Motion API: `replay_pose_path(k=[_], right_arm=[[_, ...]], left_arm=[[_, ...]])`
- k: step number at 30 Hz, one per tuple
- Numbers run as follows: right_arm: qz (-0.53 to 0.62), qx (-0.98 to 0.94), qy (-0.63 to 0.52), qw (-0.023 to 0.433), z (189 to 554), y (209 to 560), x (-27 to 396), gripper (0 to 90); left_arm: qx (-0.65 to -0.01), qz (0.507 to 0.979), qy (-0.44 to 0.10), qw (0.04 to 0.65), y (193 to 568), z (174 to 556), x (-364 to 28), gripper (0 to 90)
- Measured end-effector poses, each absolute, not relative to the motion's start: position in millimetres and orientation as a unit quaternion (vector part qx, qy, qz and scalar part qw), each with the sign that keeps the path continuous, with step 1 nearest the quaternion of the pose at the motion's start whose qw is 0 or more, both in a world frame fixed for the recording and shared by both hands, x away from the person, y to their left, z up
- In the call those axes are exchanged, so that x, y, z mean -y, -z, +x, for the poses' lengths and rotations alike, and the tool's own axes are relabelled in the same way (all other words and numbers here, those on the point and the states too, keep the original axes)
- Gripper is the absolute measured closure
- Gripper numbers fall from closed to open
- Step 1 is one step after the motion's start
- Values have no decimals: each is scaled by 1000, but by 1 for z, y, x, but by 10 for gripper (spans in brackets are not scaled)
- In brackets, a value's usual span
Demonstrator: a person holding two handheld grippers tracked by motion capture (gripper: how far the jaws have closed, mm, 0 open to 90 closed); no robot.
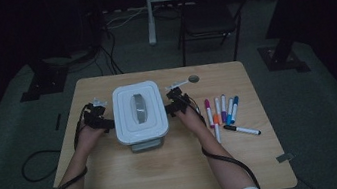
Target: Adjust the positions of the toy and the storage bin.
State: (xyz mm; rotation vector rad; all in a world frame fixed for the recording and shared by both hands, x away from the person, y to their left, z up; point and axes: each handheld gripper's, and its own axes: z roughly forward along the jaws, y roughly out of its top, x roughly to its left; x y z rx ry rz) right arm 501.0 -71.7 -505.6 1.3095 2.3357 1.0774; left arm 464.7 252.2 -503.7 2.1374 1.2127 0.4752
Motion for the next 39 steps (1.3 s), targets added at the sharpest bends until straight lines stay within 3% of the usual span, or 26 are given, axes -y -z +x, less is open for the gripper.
replay_pose_path(k=[20,24,39], right_arm=[[415,-816,-392,86,447,507,97,216],[408,-818,-396,86,437,508,102,216],[384,-822,-413,78,398,512,120,228]], left_arm=[[-414,834,-170,322,504,379,-226,5],[-402,837,-188,320,503,361,-219,5],[-362,858,-154,330,501,318,-204,5]])
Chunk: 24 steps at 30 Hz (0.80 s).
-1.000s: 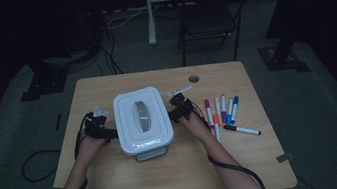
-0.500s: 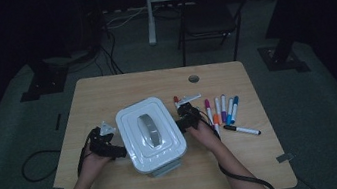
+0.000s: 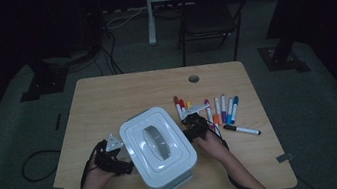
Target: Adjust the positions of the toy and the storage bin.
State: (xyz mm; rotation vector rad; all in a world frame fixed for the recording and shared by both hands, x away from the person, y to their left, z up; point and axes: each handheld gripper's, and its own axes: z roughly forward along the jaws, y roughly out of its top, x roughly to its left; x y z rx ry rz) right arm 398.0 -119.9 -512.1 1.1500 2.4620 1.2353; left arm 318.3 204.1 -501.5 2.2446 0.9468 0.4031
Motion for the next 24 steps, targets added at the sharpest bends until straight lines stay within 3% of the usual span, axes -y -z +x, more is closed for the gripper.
replay_pose_path(k=[9,13,24], right_arm=[[371,-826,-411,102,386,512,135,210],[366,-826,-412,119,382,508,144,137],[394,-810,-406,155,379,497,181,123]], left_arm=[[-342,852,-131,374,493,297,-198,4],[-332,853,-125,382,493,293,-194,4],[-318,848,-111,409,499,293,-188,5]])
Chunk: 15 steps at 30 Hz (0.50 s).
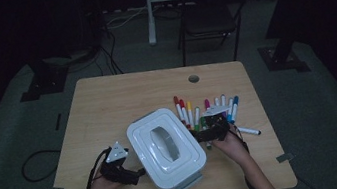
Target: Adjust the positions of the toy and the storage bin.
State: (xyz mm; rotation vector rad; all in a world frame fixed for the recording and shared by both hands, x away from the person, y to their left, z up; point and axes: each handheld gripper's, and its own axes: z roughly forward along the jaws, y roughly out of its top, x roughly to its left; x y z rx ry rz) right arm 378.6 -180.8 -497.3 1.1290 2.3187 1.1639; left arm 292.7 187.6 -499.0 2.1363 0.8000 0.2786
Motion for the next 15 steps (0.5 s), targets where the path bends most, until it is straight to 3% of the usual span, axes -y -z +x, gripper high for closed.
replay_pose_path(k=[6,11,15], right_arm=[[403,-792,-428,165,368,492,209,122],[407,-783,-438,170,351,491,232,123],[408,-784,-438,168,334,494,248,122]], left_arm=[[-297,857,-125,403,504,291,-179,4],[-314,853,-135,395,507,291,-187,5],[-343,854,-113,376,502,290,-194,5]])
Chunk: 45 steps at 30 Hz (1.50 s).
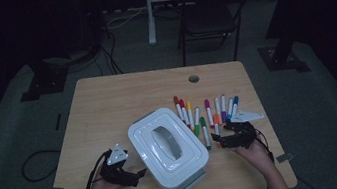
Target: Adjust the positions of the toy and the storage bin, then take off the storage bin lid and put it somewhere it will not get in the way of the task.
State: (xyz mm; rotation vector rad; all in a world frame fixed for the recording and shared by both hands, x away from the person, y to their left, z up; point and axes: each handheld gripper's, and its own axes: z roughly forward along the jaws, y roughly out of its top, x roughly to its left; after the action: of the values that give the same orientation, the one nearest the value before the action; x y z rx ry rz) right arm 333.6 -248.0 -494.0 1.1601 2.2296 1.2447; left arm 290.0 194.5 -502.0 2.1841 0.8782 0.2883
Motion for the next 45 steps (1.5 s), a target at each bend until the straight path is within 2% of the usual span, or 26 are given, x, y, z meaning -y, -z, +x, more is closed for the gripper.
replay_pose_path(k=[9,18,32,45], right_arm=[[413,-799,-406,162,296,518,278,123],[433,-804,-375,160,287,543,297,123],[418,-819,-352,177,284,551,294,125],[418,-818,-353,177,284,551,294,125]], left_arm=[[-352,836,-123,402,465,274,-208,5],[-329,819,-118,454,424,267,-194,5],[-286,836,-108,456,406,274,-154,5],[-263,857,-84,435,413,282,-104,6]])
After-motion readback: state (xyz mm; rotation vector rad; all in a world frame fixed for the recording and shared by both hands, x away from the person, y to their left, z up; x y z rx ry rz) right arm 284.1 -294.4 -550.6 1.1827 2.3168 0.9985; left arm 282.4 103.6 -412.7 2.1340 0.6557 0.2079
